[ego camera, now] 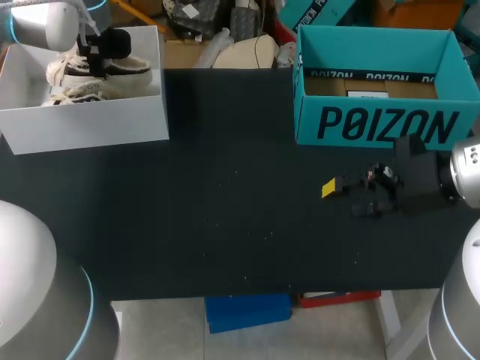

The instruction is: Take the shoe out of the shoebox, open the shoe tongue, remove and reinsert the insole, then place the shoe into the shoebox

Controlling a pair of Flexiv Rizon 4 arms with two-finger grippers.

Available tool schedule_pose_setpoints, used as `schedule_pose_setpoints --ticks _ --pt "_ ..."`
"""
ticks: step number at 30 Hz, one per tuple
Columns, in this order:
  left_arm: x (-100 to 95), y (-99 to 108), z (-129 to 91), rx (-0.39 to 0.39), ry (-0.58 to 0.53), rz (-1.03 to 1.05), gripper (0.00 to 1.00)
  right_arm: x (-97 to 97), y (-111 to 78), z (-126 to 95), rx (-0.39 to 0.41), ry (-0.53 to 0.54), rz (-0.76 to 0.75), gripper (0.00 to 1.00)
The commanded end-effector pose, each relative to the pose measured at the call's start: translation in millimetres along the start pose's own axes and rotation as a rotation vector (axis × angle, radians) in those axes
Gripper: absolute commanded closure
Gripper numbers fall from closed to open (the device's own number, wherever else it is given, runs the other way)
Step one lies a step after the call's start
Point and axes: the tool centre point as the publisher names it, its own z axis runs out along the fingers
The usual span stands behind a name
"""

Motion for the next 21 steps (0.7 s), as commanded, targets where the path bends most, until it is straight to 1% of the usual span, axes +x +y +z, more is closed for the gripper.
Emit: schedule_pose_setpoints --ticks 1,2,5,6,7,9,10,11,12,13,17,19,21 --pt "0.8 -0.6 3.1 0.001 -0.009 -0.003 1.00 0.4 0.0 -0.6 0.001 -0.001 0.000 0.00" --pt "1.0 -0.4 3.5 0.013 -0.010 0.000 1.00 0.4 0.0 -0.6 0.001 -0.001 0.000 0.00" --pt "1.9 0.3 4.0 0.017 -0.022 0.009 1.00 0.4 0.0 -0.6 0.001 -0.001 0.000 0.00" --pt "2.3 0.5 3.7 0.018 -0.023 0.009 0.85 0.4 0.0 -0.6 0.001 -0.001 0.000 0.00" --pt "2.5 0.6 3.6 0.022 -0.030 0.006 0.64 0.4 0.0 -0.6 0.001 -0.001 0.000 0.00" --pt "2.9 0.9 3.3 0.023 -0.031 0.007 0.67 0.4 0.0 -0.6 0.001 -0.001 0.000 0.00" --pt "3.4 0.9 3.3 0.023 -0.031 0.008 0.63 0.4 0.0 -0.6 0.001 -0.001 0.000 0.00" --pt "4.0 1.1 3.2 0.023 -0.031 0.008 0.53 0.4 0.0 -0.6 0.001 -0.001 0.000 0.00" --pt "4.6 1.1 2.9 0.022 -0.031 0.009 0.12 0.4 0.0 -0.6 0.001 -0.001 0.000 0.00" --pt "5.2 1.1 2.5 0.021 -0.032 0.009 0.00 0.4 0.0 -0.6 0.001 -0.001 0.000 0.00" --pt "5.1 3.3 -6.9 0.031 -0.031 0.002 0.00 0.4 0.0 -0.6 0.001 -0.001 0.000 0.00" --pt "2.8 4.2 -16.0 0.019 -0.031 -0.001 0.00 0.4 0.0 -0.6 0.001 -0.001 0.000 0.00" --pt "0.6 5.3 -27.8 0.033 -0.036 0.003 0.00 0.4 0.0 -0.6 0.001 -0.001 0.000 0.00"
